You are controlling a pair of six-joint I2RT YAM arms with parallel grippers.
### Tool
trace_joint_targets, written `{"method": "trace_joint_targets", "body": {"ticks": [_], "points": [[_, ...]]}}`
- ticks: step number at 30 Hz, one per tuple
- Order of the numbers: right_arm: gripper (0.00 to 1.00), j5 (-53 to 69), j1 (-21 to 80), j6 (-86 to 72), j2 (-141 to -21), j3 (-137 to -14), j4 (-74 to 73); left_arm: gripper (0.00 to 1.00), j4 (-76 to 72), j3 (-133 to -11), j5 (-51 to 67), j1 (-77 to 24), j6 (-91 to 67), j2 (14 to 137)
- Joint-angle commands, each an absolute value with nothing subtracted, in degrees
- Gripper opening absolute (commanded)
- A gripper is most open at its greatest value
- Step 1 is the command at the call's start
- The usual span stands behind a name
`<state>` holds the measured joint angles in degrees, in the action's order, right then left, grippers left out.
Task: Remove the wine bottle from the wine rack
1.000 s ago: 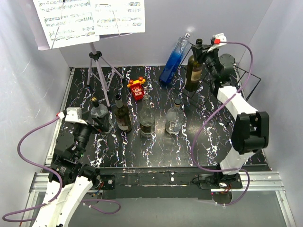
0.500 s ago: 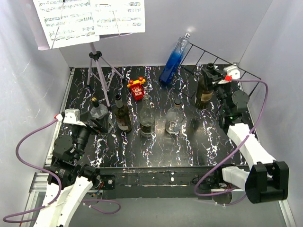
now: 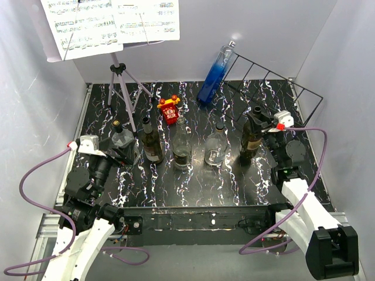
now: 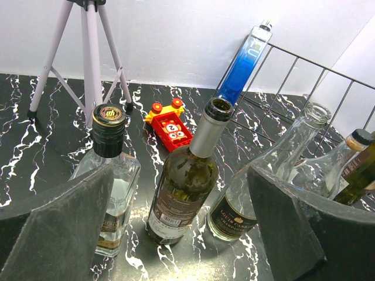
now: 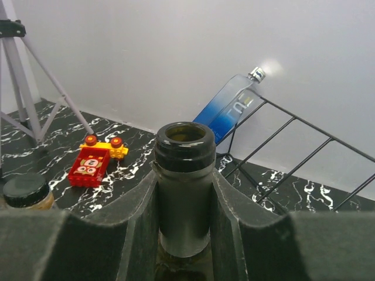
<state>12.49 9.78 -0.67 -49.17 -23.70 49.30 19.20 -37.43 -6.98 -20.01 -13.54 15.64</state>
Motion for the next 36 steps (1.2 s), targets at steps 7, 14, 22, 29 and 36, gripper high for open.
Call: {"method": "trace_joint_targets", "body": {"ticks": [7,14,22,29,36], "points": [[0.01,12.0,9.9,-3.3,-41.8,-20.5,59.4,0.98,18.8,-37.5,-6.6,-20.2,-13.4,16.1],[0.01,11.5,9.9,-4.7,-42.2,-18.6,61.7,0.98,18.8,-37.7,-6.3,-20.2,-13.4,16.4],[0.01,13.0,10.1,-7.2,-39.0,-19.7,55.1,0.98,18.8,-37.7,-6.3,-20.2,-13.4,16.3],[0.01,13.5,13.8,-5.5,-29.0,-18.9,42.9,0.98,18.7,-37.7,-6.2,-20.2,-13.4,16.2],[0.01,19.9,22.3,-5.7,-23.7,-21.4,34.4,0.98,18.8,-37.6,-6.4,-20.2,-13.4,15.7]]}}
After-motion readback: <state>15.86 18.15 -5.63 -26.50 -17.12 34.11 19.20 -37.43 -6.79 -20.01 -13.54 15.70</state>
